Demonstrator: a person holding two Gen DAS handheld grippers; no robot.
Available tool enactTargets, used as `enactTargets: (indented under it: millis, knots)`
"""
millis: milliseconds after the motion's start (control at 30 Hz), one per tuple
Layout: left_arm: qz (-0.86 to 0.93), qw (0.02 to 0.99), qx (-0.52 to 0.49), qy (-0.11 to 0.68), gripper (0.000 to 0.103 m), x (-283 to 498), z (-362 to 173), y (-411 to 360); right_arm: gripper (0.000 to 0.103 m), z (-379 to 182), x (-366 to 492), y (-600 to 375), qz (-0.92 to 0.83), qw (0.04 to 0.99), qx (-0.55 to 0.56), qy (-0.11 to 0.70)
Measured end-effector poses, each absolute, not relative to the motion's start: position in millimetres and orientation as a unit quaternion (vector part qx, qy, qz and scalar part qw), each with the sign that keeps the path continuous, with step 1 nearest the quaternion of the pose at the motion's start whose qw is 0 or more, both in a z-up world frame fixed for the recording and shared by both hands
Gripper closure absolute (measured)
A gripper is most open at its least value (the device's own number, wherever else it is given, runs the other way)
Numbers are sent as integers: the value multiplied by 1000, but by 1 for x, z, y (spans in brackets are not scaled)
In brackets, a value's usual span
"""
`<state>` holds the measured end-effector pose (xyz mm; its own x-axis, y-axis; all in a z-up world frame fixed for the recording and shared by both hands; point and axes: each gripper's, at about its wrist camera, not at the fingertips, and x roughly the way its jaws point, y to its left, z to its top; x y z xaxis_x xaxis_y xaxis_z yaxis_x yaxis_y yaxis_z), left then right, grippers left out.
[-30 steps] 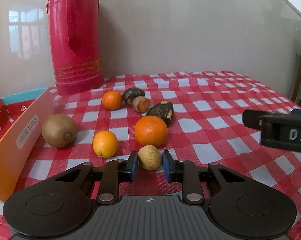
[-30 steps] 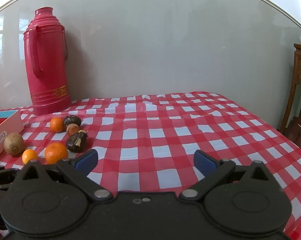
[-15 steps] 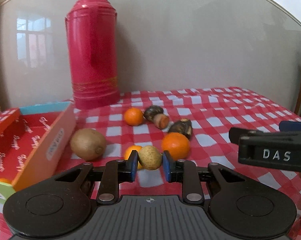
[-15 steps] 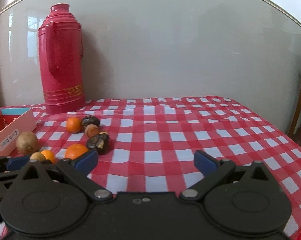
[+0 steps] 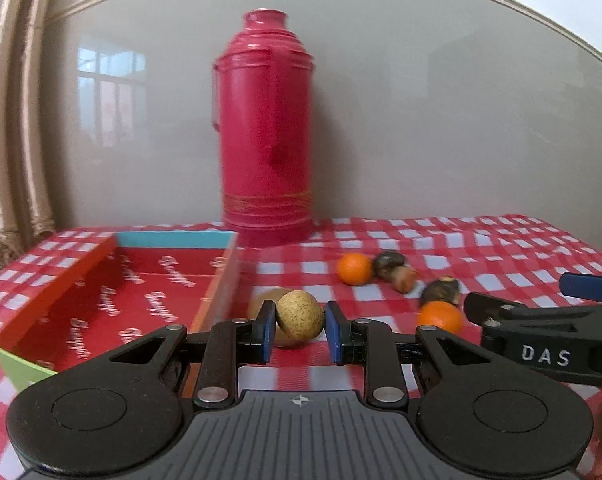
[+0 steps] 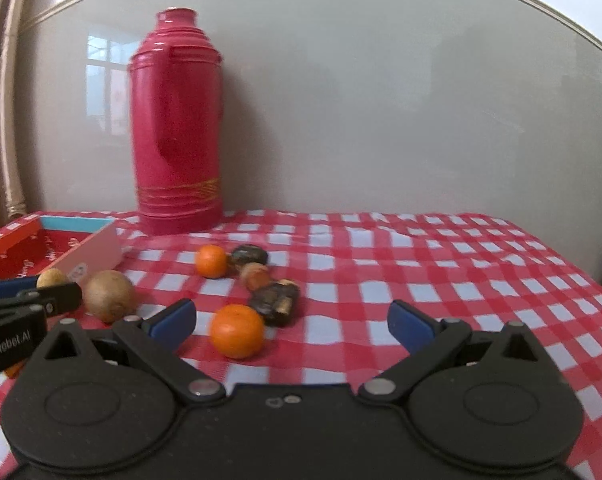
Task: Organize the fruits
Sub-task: 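Carry the yellow fruit into the box and open the left tool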
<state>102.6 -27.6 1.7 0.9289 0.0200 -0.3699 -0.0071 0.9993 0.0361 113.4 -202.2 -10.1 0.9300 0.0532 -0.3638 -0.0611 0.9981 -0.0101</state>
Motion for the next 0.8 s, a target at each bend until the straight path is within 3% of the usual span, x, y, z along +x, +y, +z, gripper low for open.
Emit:
enactTargets:
  millis: [800]
  knots:
    - [122, 969, -15, 214, 76, 115, -6, 75, 6, -11, 123, -151, 89, 981, -19, 173]
